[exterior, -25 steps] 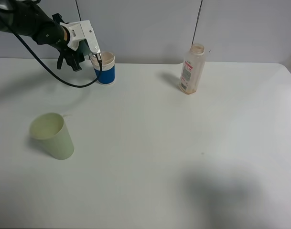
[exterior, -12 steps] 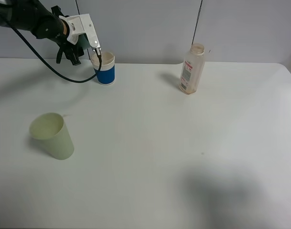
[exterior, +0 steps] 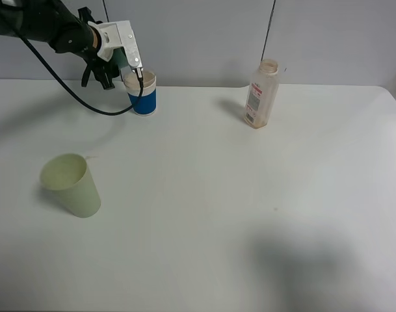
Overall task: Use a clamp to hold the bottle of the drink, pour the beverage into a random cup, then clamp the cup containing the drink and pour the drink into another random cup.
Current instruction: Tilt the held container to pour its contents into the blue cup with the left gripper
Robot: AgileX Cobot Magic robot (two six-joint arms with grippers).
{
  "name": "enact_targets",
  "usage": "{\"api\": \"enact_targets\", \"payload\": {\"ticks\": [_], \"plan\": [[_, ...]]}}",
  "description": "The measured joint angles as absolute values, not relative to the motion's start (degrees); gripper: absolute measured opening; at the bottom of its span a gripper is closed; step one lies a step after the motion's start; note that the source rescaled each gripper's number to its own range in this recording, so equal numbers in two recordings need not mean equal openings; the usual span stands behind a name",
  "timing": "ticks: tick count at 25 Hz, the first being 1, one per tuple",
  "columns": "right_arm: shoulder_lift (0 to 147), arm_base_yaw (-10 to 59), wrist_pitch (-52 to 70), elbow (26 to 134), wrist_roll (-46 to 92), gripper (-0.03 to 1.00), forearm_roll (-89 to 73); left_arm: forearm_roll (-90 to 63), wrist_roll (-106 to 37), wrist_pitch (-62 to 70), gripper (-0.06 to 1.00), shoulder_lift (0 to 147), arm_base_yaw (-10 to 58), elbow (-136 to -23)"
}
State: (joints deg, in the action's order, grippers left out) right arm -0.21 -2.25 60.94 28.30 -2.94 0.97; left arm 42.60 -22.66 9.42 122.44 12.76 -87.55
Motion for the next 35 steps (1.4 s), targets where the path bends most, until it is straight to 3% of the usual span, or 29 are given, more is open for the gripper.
{"api": "enact_targets", "payload": {"ticks": [35], "plan": [[-0.2, -2.3, 60.9, 28.3, -3.0, 1.00, 1.0, 47.1, -24.9, 12.3, 0.00, 121.5, 13.3, -87.6]]}}
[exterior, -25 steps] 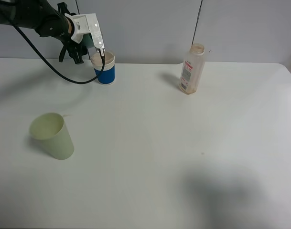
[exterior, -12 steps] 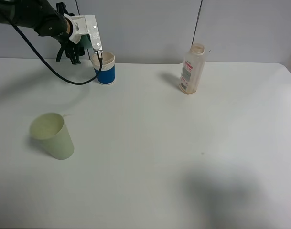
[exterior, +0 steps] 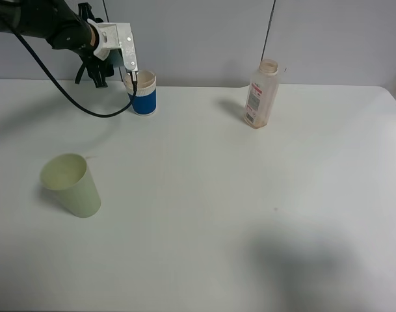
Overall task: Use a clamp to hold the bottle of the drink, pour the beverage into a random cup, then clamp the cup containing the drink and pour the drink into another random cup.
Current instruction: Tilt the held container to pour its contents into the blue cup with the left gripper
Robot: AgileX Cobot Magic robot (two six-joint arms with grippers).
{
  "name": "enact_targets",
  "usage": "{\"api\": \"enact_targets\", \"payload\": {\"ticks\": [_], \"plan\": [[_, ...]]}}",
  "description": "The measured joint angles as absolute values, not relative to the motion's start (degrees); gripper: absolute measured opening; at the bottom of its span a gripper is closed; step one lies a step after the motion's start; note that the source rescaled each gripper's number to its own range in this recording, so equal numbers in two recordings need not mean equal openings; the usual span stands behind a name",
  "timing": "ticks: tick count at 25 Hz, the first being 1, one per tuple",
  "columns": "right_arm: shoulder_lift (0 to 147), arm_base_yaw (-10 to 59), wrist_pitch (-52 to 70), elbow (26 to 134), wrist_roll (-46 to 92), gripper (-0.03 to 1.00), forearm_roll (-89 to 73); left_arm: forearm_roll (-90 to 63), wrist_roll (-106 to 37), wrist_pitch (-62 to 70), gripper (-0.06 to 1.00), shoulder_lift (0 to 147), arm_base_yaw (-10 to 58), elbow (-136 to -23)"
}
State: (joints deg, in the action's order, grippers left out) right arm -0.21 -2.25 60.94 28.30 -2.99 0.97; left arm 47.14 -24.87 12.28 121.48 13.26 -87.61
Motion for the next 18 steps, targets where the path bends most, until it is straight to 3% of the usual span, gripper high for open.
{"api": "enact_targets", "payload": {"ticks": [18], "plan": [[-0.2, -2.3, 60.9, 28.3, -3.0, 1.00, 1.0, 47.4, -30.2, 12.3, 0.00, 121.5, 13.3, -87.6]]}}
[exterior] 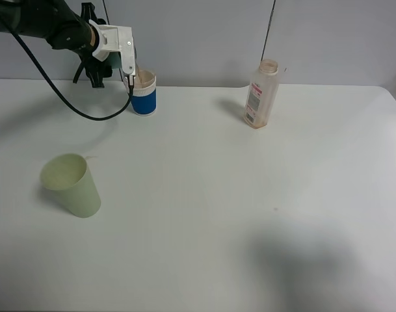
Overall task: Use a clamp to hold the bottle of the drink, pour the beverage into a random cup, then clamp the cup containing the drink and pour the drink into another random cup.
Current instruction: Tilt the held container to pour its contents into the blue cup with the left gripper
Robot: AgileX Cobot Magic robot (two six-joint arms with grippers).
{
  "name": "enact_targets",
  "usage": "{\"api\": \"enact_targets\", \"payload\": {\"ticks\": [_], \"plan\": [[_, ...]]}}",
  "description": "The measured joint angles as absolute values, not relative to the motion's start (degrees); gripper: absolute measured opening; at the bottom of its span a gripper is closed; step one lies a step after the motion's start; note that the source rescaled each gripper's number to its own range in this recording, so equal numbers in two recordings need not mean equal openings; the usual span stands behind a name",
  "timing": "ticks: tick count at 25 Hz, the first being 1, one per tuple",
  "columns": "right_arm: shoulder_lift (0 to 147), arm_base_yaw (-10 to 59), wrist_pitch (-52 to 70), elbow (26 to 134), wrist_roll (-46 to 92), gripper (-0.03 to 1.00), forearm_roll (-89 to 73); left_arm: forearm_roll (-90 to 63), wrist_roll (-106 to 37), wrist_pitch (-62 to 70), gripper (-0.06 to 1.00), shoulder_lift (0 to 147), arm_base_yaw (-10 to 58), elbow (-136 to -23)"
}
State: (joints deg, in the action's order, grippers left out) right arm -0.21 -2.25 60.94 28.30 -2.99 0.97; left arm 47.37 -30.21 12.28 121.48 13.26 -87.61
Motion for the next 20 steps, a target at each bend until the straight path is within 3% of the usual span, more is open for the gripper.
{"api": "enact_targets", "payload": {"ticks": [20], "plan": [[-0.2, -2.3, 60.9, 28.3, -3.0, 1.00, 1.0, 47.5, -34.7, 12.3, 0.00, 121.4, 13.3, -87.6]]}}
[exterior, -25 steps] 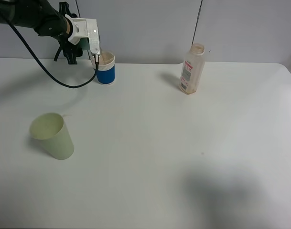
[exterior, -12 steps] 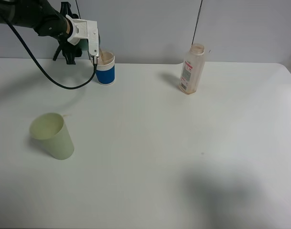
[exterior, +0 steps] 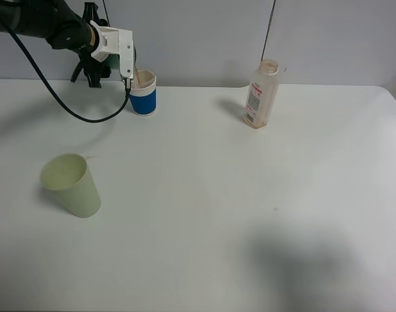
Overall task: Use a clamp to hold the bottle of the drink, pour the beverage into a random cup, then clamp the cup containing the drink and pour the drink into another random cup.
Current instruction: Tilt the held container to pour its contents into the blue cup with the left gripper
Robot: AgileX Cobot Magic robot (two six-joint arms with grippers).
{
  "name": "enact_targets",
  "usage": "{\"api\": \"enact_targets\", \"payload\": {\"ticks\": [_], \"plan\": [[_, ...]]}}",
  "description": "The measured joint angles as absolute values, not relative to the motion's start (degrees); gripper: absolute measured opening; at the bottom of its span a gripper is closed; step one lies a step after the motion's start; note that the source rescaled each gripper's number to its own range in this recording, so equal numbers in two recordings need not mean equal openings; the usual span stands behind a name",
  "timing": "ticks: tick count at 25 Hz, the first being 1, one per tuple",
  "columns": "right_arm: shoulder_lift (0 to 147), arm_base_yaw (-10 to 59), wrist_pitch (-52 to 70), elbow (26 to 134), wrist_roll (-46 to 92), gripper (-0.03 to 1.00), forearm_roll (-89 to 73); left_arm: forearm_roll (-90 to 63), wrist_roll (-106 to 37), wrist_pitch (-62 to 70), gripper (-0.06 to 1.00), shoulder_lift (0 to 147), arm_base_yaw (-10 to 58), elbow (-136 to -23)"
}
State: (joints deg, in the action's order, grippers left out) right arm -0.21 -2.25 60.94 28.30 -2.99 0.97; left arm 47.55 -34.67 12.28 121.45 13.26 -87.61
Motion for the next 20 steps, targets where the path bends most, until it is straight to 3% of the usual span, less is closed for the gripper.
{"api": "enact_targets", "payload": {"ticks": [20], "plan": [[-0.2, -2.3, 60.9, 28.3, -3.0, 1.00, 1.0, 49.0, -37.5, 12.3, 0.00, 120.4, 13.3, -87.6]]}}
